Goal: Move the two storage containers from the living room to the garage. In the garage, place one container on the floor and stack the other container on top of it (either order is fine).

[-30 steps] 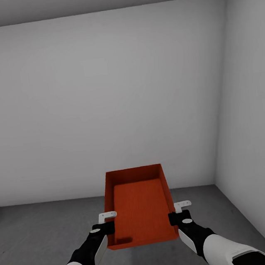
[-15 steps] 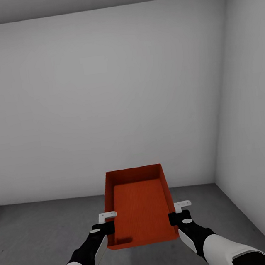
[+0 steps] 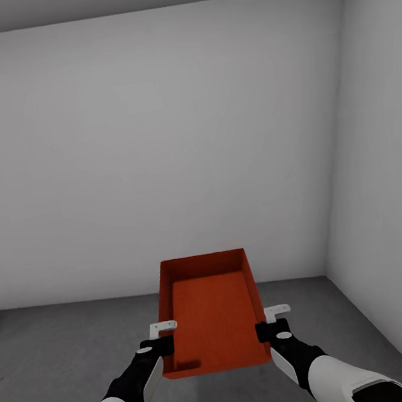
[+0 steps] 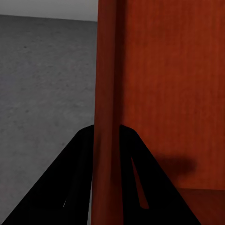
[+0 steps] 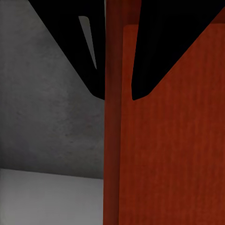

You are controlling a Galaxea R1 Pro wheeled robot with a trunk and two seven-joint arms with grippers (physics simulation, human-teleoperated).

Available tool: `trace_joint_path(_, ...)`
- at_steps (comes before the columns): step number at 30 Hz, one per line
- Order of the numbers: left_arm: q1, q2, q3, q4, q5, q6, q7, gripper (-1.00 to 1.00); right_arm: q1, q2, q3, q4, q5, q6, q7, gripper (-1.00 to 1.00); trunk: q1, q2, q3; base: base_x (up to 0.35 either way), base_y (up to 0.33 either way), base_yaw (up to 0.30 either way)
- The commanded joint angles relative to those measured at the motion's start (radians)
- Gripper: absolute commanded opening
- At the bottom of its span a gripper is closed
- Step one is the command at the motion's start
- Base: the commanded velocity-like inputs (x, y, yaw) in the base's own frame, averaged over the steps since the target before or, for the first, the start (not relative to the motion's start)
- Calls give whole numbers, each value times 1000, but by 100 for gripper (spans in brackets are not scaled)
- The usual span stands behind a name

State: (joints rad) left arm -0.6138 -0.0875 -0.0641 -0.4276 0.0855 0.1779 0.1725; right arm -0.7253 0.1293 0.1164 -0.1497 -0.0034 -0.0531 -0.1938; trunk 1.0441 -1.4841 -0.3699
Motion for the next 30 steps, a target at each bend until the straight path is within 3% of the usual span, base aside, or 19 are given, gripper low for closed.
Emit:
trace_joint_path(1,0,2,51,0,-1,8,19,-100,-2,0,-58,-3,14,-19,-32,-100,4,-8,-4,0,0,0)
trace_joint_path(30,0,3,52,0,-1,6,19,-100,-2,-5,-58,-4,11,-10,-22,-100,115,-211,-136,0,0,0)
